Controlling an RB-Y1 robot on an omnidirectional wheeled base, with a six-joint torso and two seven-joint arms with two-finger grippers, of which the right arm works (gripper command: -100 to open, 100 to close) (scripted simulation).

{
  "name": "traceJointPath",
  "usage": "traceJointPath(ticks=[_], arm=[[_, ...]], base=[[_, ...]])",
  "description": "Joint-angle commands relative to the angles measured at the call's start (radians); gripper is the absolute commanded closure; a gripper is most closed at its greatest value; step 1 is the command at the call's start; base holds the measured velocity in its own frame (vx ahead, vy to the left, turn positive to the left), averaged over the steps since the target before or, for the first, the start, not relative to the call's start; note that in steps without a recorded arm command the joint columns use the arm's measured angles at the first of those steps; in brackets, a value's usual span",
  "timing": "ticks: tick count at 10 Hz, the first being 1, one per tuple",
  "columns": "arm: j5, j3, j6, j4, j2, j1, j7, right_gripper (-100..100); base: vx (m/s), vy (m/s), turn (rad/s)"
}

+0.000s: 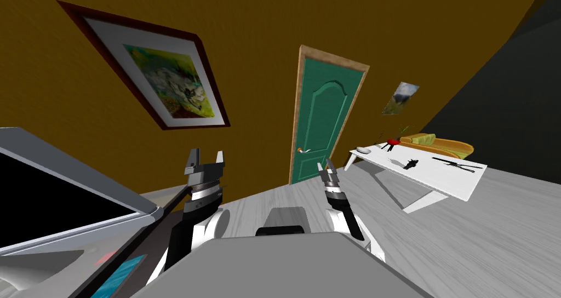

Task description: Pull the door open

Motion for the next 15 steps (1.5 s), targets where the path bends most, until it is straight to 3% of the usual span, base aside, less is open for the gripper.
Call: traceJointPath(ticks=[1,4,5,7,12,14,15], arm=[[0.0,0.001,-0.006,0.035,-0.006,-0.007,-0.002,-100],[-0.003,-0.001,-0.021,0.128,-0.035,-0.036,-0.014,-100],[-0.003,-0.001,-0.021,0.136,-0.035,-0.036,-0.014,-100],[-0.007,-0.003,-0.036,0.213,-0.065,-0.066,-0.026,-100],[-0.011,-0.005,-0.051,0.344,-0.095,-0.096,-0.038,-100],[-0.014,-0.007,-0.066,0.424,-0.125,-0.126,-0.051,-100],[-0.014,-0.007,-0.066,0.447,-0.125,-0.126,-0.051,-100]], base=[[0.047,-0.039,0.066],[0.038,-0.043,0.1],[0.028,-0.039,0.079],[0.056,-0.062,0.175],[0.044,-0.045,0.087],[0.053,-0.056,0.15],[0.046,-0.068,0.103]])
